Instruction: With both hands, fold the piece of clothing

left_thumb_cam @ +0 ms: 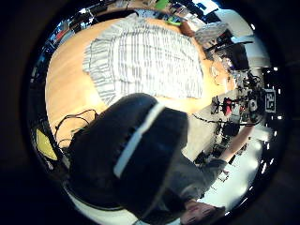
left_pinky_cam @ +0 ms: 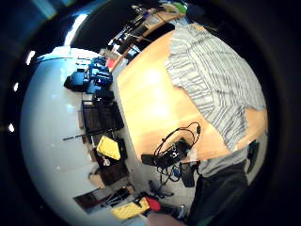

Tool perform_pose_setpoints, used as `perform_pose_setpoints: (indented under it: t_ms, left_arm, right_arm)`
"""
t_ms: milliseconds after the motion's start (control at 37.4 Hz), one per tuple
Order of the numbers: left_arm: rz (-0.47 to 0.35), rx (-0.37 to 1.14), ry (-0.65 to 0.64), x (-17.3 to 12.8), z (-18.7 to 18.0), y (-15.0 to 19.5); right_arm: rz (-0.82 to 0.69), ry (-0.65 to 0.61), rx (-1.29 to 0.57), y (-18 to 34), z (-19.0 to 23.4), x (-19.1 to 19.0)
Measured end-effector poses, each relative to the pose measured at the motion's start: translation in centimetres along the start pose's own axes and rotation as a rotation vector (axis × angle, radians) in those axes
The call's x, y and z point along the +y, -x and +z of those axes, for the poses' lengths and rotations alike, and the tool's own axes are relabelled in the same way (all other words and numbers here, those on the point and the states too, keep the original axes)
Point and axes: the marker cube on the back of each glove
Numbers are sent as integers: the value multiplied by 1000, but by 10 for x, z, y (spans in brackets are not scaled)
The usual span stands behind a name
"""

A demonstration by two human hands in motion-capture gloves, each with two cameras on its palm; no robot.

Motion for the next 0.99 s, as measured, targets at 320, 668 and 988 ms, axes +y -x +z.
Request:
perform_pose_setpoints:
  t_ms: [320, 668, 988]
  left_arm:
    - [166, 102, 244, 16, 130, -69]
    - [157, 117, 340, 4, 208, -89]
    - [154, -33, 321, -26, 254, -86]
  right_arm:
    - [-111, 231, -26, 18, 118, -12]
    - [-91, 395, 32, 11, 231, -27]
    - [-49, 346, 110, 15, 279, -27]
